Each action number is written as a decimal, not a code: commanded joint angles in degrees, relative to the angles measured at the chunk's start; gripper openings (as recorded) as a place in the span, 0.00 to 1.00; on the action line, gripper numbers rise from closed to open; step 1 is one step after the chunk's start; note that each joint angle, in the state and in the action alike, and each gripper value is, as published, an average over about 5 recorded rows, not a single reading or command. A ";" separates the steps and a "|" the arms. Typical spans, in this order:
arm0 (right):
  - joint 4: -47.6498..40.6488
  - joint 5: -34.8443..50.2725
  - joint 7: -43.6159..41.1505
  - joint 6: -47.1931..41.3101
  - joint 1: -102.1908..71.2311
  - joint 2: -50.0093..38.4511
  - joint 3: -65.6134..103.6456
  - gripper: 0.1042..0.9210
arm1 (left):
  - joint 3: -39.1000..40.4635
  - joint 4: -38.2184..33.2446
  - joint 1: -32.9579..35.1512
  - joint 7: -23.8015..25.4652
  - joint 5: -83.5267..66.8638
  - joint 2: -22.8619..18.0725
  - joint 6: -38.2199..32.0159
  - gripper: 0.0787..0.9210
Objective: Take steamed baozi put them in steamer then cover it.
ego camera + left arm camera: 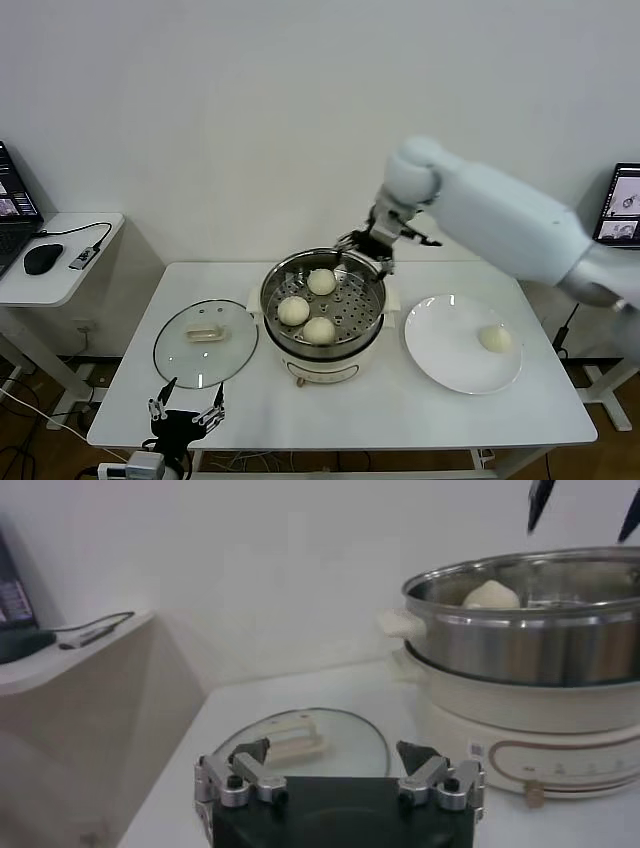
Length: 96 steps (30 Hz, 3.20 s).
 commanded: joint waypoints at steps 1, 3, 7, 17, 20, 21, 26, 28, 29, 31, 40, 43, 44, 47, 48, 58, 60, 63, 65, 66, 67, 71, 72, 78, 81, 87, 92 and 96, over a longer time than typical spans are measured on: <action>-1.07 2.21 -1.27 -31.84 -2.81 -15.77 4.14 0.88 | 0.02 0.51 -0.17 0.20 -0.43 0.55 0.22 0.88; -2.16 0.29 -1.24 -31.92 -4.86 -17.12 5.72 0.88 | -0.01 0.88 -0.38 0.24 -0.53 0.57 0.32 0.88; -3.19 -3.98 -1.10 -30.90 -10.91 -18.90 10.24 0.88 | 0.12 1.53 -0.44 0.28 -0.59 0.62 0.43 0.88; -10.20 -14.07 0.36 -24.15 -24.35 -16.12 18.94 0.88 | 0.22 2.23 0.02 0.50 -0.76 0.82 0.62 0.88; -12.04 -18.24 1.33 -20.97 -25.95 -14.36 20.27 0.88 | 0.12 2.50 -0.03 0.52 -0.71 0.78 0.68 0.88; -12.53 -19.81 1.61 -20.01 -26.24 -13.78 20.48 0.88 | 0.09 2.58 -0.02 0.52 -0.70 0.76 0.69 0.88; -15.24 -23.96 2.66 -16.57 -27.67 -11.20 21.48 0.88 | 0.02 2.87 0.17 0.49 -0.62 0.71 0.68 0.88; -15.99 -24.48 2.49 -16.00 -28.42 -10.69 21.92 0.88 | -0.07 2.95 0.31 0.49 -0.62 0.72 0.66 0.88; -16.47 -24.60 2.45 -15.79 -28.73 -10.44 22.11 0.88 | -0.12 3.04 0.37 0.48 -0.62 0.73 0.65 0.88; -17.92 -24.80 2.77 -15.40 -29.21 -9.71 22.65 0.88 | -0.18 3.29 0.44 0.45 -0.61 0.72 0.62 0.88; -20.86 -28.38 4.61 -13.61 -30.75 -7.86 25.18 0.88 | 0.07 4.16 0.17 0.38 -0.39 0.88 0.56 0.88; -21.43 -28.96 5.01 -13.48 -31.44 -7.66 25.78 0.88 | -0.02 4.33 -0.02 0.44 -0.36 1.19 0.58 0.88; -21.75 -29.15 5.29 -13.42 -31.67 -7.56 26.08 0.88 | -0.04 4.41 -0.08 0.46 -0.35 1.25 0.59 0.88; -22.25 -30.22 6.30 -13.17 -32.31 -7.34 26.96 0.88 | 0.16 4.72 -0.12 0.48 -0.25 1.30 0.60 0.88; -22.20 -30.64 6.55 -13.11 -32.48 -7.32 27.14 0.88 | 0.28 4.86 -0.10 0.48 -0.19 1.31 0.58 0.88; -23.88 -31.83 9.68 -12.91 -32.68 -6.18 27.24 0.88 | -0.05 6.06 -0.70 0.47 -0.30 1.63 0.48 0.88; -23.98 -31.93 10.00 -13.01 -32.65 -6.00 27.13 0.88 | 0.00 6.05 -0.82 0.51 -0.30 1.51 0.50 0.88; -24.07 -31.97 9.53 -13.15 -32.65 -5.87 26.85 0.88 | 0.15 6.16 -0.96 0.54 -0.29 1.35 0.50 0.88; -24.19 -31.99 9.28 -13.22 -32.68 -5.76 26.76 0.88 | 0.16 6.40 -1.11 0.55 -0.29 1.32 0.50 0.88; -24.27 -31.98 9.24 -13.23 -32.71 -5.69 26.75 0.88 | 0.15 6.54 -1.19 0.55 -0.29 1.34 0.50 0.88; -24.33 -31.95 9.24 -13.23 -32.73 -5.62 26.77 0.88 | 0.11 6.66 -1.25 0.55 -0.29 1.37 0.50 0.88; -24.52 -31.83 9.44 -13.24 -32.76 -5.39 26.76 0.88 | 0.01 6.91 -1.40 0.56 -0.37 1.47 0.51 0.88; -24.60 -31.77 9.67 -13.28 -32.75 -5.32 26.76 0.88 | 0.00 6.94 -1.42 0.56 -0.39 1.46 0.51 0.88; -24.87 -31.29 10.43 -13.52 -32.52 -5.11 26.71 0.88 | 0.11 7.04 -1.52 0.57 -0.40 1.30 0.51 0.88; -24.67 -30.86 10.20 -13.65 -32.45 -5.24 26.61 0.87 | -0.02 7.08 -1.71 0.60 -0.48 1.23 0.54 0.88; -23.65 -28.92 9.34 -14.53 -32.11 -5.97 26.27 0.68 | -0.17 7.04 -1.83 0.65 -0.57 1.31 0.57 0.88; -21.09 -22.47 7.39 -17.50 -30.04 -7.73 23.95 0.58 | -0.14 6.80 -2.02 0.71 -0.69 1.35 0.61 0.88; -16.83 -15.30 5.69 -20.55 -26.19 -9.83 19.98 0.57 | -0.20 6.38 -2.14 0.67 -0.79 1.50 0.64 0.88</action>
